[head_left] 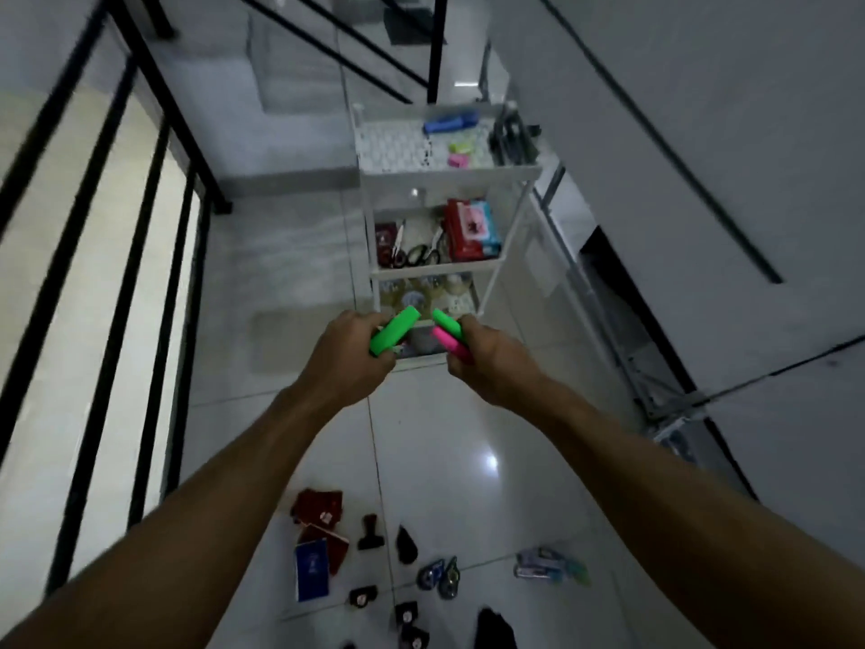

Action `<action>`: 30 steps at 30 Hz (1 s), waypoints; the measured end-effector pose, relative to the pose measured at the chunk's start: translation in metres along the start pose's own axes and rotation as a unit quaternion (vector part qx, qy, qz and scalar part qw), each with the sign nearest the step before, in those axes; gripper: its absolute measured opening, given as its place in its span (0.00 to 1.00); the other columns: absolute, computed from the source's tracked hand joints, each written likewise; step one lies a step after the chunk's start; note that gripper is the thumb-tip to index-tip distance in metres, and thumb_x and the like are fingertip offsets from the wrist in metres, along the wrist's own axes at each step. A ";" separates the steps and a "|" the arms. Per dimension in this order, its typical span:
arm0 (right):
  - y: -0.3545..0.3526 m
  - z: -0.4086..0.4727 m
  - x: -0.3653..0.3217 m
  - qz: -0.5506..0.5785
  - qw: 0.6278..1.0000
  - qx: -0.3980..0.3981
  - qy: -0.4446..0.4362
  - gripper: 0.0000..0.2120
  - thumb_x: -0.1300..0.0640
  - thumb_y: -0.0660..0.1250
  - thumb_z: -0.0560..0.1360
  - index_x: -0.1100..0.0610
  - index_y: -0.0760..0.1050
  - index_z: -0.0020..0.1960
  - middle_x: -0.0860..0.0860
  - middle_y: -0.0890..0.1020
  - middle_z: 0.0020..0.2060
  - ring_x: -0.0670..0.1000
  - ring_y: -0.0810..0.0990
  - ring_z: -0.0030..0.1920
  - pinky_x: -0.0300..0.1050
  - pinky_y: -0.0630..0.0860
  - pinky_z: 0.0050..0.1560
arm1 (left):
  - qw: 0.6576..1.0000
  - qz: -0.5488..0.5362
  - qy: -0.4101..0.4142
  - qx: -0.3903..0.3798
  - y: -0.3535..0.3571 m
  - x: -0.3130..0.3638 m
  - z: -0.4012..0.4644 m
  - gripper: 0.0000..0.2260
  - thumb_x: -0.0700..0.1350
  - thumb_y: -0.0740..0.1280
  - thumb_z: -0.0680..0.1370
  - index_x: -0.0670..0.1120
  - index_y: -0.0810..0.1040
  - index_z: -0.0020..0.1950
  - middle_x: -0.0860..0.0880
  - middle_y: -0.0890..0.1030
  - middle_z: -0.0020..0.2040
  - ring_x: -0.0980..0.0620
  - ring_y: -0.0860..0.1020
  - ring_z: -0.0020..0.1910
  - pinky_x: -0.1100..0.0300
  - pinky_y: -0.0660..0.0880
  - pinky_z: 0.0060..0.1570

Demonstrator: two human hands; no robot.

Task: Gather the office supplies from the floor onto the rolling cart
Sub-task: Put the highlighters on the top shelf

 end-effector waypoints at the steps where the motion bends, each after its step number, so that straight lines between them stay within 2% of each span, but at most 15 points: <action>1: -0.023 0.000 -0.014 0.001 1.000 0.005 -0.010 0.17 0.51 0.66 0.76 0.57 0.68 0.61 0.59 0.81 0.48 0.62 0.79 0.45 0.44 0.65 0.38 | 1.000 0.006 0.001 0.000 -0.020 0.011 0.001 0.17 0.39 0.70 0.69 0.45 0.80 0.58 0.39 0.79 0.46 0.40 0.76 0.46 0.57 0.69 0.43; 4: -0.077 0.000 -0.041 0.001 1.000 0.009 -0.023 0.18 0.53 0.66 0.76 0.58 0.69 0.62 0.60 0.80 0.51 0.62 0.79 0.47 0.43 0.64 0.39 | 1.000 0.016 0.013 -0.002 -0.066 0.041 0.004 0.19 0.40 0.70 0.70 0.47 0.79 0.61 0.40 0.77 0.46 0.41 0.76 0.45 0.56 0.70 0.43; 7: -0.112 0.008 -0.051 -0.019 0.999 0.003 -0.030 0.17 0.52 0.66 0.76 0.57 0.68 0.62 0.58 0.80 0.52 0.55 0.78 0.44 0.42 0.66 0.36 | 1.000 0.011 0.028 0.005 -0.096 0.064 0.011 0.19 0.41 0.70 0.71 0.47 0.78 0.63 0.42 0.75 0.45 0.45 0.75 0.43 0.58 0.67 0.41; 9: -0.133 0.020 -0.054 -0.022 0.999 0.002 -0.032 0.19 0.50 0.66 0.77 0.55 0.68 0.64 0.57 0.80 0.53 0.55 0.79 0.46 0.45 0.73 0.40 | 0.999 0.007 0.035 0.008 -0.109 0.072 0.023 0.18 0.41 0.69 0.72 0.47 0.79 0.62 0.43 0.75 0.45 0.45 0.74 0.44 0.58 0.67 0.42; 14: -0.174 0.085 -0.037 -0.038 0.998 0.008 -0.050 0.15 0.50 0.64 0.77 0.55 0.69 0.61 0.56 0.80 0.50 0.55 0.79 0.46 0.55 0.78 0.46 | 0.999 0.027 0.034 0.025 -0.123 0.075 0.093 0.19 0.43 0.69 0.73 0.47 0.77 0.65 0.44 0.77 0.49 0.46 0.75 0.50 0.61 0.65 0.45; 17: -0.181 0.145 -0.011 -0.073 0.995 -0.006 -0.065 0.15 0.52 0.65 0.77 0.56 0.68 0.61 0.56 0.80 0.51 0.55 0.79 0.47 0.53 0.78 0.47 | 0.999 0.022 0.021 0.033 -0.116 0.071 0.154 0.19 0.42 0.70 0.73 0.45 0.77 0.64 0.42 0.78 0.51 0.44 0.76 0.50 0.60 0.68 0.45; 20: -0.182 0.213 0.023 -0.109 0.992 -0.012 -0.068 0.15 0.50 0.64 0.78 0.56 0.67 0.61 0.56 0.79 0.52 0.55 0.79 0.47 0.53 0.78 0.46 | 0.999 0.015 0.008 0.045 -0.101 0.061 0.223 0.19 0.41 0.72 0.72 0.44 0.78 0.63 0.42 0.79 0.52 0.44 0.77 0.51 0.56 0.73 0.50; 23: -0.184 0.274 0.050 -0.129 0.989 -0.004 -0.078 0.15 0.49 0.64 0.78 0.55 0.68 0.61 0.55 0.79 0.51 0.55 0.78 0.46 0.49 0.77 0.44 | 0.999 0.005 -0.013 0.049 -0.082 0.050 0.285 0.19 0.41 0.72 0.72 0.44 0.78 0.63 0.44 0.79 0.53 0.45 0.76 0.53 0.55 0.73 0.53; 30: -0.164 0.372 0.085 -0.166 0.982 -0.045 -0.079 0.23 0.46 0.67 0.75 0.54 0.68 0.65 0.55 0.78 0.57 0.57 0.77 0.55 0.50 0.72 0.52 | 0.996 -0.002 -0.072 0.054 -0.057 0.021 0.372 0.18 0.40 0.72 0.71 0.46 0.79 0.61 0.45 0.79 0.52 0.44 0.77 0.52 0.51 0.74 0.53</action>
Point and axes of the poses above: each hand's wrist, its own z-axis towards the middle knuckle, its own y-axis out of the palm, x = y × z, the point moved 7 cm from there along z, towards the middle knuckle
